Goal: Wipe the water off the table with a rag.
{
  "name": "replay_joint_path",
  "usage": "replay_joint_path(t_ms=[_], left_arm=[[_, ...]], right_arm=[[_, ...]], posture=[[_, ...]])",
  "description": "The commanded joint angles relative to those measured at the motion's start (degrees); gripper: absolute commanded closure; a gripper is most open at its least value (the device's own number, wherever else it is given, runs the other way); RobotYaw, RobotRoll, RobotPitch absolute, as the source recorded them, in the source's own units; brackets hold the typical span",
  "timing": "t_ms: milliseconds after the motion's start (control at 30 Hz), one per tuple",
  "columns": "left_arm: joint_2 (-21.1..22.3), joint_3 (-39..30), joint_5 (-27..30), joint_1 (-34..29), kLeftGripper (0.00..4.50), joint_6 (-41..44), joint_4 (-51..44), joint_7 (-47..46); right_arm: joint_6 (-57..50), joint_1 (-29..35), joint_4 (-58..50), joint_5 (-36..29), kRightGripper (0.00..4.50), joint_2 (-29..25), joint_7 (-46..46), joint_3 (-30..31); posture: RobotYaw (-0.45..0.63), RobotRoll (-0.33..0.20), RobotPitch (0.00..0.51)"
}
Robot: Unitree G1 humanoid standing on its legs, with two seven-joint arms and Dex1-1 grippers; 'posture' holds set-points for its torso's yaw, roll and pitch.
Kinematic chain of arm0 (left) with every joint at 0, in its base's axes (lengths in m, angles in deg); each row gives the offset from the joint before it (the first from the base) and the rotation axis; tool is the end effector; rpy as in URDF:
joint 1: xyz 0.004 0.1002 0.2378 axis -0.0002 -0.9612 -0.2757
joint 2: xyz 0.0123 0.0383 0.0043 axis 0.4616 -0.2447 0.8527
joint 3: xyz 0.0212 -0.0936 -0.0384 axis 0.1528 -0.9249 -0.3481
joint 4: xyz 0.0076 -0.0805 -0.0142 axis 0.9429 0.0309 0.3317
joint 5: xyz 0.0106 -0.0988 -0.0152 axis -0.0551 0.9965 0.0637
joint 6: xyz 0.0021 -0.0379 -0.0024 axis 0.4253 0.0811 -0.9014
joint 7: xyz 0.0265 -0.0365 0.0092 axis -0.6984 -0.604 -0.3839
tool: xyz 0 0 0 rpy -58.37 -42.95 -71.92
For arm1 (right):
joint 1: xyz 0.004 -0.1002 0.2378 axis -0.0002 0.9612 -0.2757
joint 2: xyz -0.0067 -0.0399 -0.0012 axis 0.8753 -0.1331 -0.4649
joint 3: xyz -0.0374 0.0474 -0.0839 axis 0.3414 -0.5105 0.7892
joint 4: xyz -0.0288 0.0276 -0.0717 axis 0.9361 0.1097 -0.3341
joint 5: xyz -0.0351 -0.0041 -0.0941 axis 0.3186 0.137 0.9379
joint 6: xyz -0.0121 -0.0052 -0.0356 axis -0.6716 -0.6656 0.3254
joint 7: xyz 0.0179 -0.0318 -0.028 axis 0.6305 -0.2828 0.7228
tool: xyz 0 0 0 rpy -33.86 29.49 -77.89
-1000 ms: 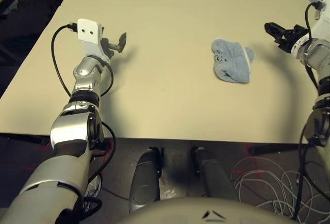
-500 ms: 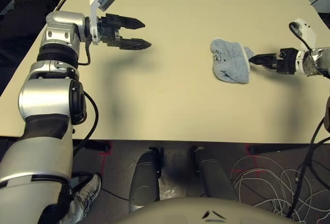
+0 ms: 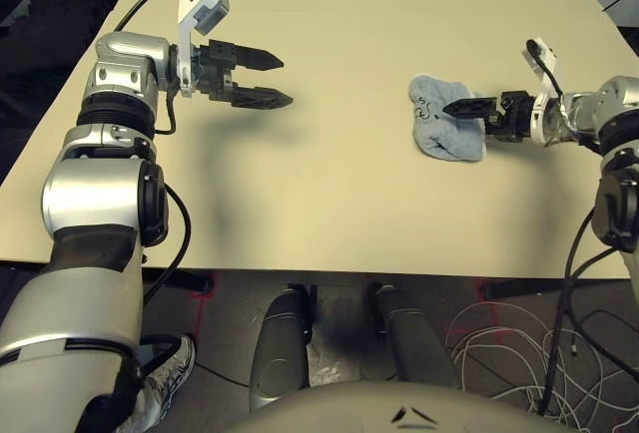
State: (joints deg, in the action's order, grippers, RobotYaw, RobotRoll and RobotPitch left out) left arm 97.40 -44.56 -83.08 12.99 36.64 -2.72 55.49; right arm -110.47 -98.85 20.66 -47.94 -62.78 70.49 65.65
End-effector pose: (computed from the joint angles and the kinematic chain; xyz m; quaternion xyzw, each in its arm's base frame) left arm 0.3655 0.2521 0.2597 0.1731 0.0814 -0.5966 0.7794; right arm 0.3422 -0.2708 0.1851 0.2377 0.3397 0.2695 0.8692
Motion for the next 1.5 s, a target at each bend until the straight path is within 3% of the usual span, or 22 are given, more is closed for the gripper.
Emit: replay_joint_path(t_ms=[33,167,367,467,600,667,733,833,1000,1200,1267,1400,1500], left_arm=[[-0.34,0.27,0.07,-1.11,0.0,0.3,-1.18,0.63],[-0.6,0.16,0.25,-1.66,0.0,0.36,-1.72,0.62],[-0.94,-0.07,0.6,-2.02,0.0,0.43,-2.03,0.78],[-1.15,-0.16,0.6,-2.12,0.0,0.14,-1.76,0.51],[-1.37,-0.27,0.63,-2.1,0.0,-0.08,-1.57,0.21],[-1.61,-0.38,0.68,-2.13,0.0,-0.27,-1.45,-0.08],[-1.8,-0.44,0.69,-2.2,0.0,-0.41,-1.36,-0.31],[-2.25,-0.5,0.68,-2.28,0.0,-0.72,-1.11,-0.79],[-2.9,-0.61,0.85,-1.98,0.0,-1.0,-0.77,-1.34],[-3.44,-0.68,1.02,-1.77,0.0,-1.1,-0.72,-1.65],[-3.52,-0.71,1.06,-1.94,0.0,-1.13,-0.77,-1.65],[-3.52,-0.82,1.16,-2.2,0.0,-1.17,-0.82,-1.84],[-3.58,-0.94,1.25,-2.5,0.0,-1.23,-0.78,-2.18]], right_arm=[[1.55,0.71,0.95,0.15,0.04,2.24,-4.33,-1.42],[1.23,-0.54,0.55,-1.26,1.04,2.99,-8.82,-4.55],[-2.28,-2.03,-2.05,-3.46,3.29,2.41,-11.72,-7.85],[-9.12,-2.33,-7.52,-5.17,4.4,2.16,-10.98,-7.59],[-21.96,-0.14,-21.97,-9.1,4.48,3.82,-14.19,-8.67],[-33.7,1.66,-34.44,-10.94,4.48,7.56,-18.81,-13.08],[-38.74,4.32,-43.48,-14.36,4.48,11.68,-23.58,-16.25],[-39.18,10.57,-55.62,-26.85,4.48,19.49,-34.01,-17.51],[-39.18,17.63,-63.44,-49.63,4.48,30.41,-56.9,-17.46],[-39.18,17.81,-62.23,-67.79,4.48,39.3,-80.79,-19.7],[-36.33,18.43,-61.28,-76.2,4.48,39.86,-88.18,-17.28],[-23.48,22.67,-62.62,-97.79,4.48,37.09,-103.83,-4.95],[-19.38,25.59,-64.2,-100.92,4.48,36.84,-106.94,0.18]], posture=[[0.05,0.0,0.219],[0.04,0.0,0.217],[0.03,0.0,0.207],[0.01,0.0,0.205],[0.0,0.0,0.205],[-0.01,0.0,0.203],[-0.02,0.0,0.202],[-0.03,0.0,0.201],[-0.04,0.0,0.204],[-0.03,0.0,0.213],[-0.03,0.0,0.215],[-0.02,0.0,0.225],[-0.02,0.0,0.229]])
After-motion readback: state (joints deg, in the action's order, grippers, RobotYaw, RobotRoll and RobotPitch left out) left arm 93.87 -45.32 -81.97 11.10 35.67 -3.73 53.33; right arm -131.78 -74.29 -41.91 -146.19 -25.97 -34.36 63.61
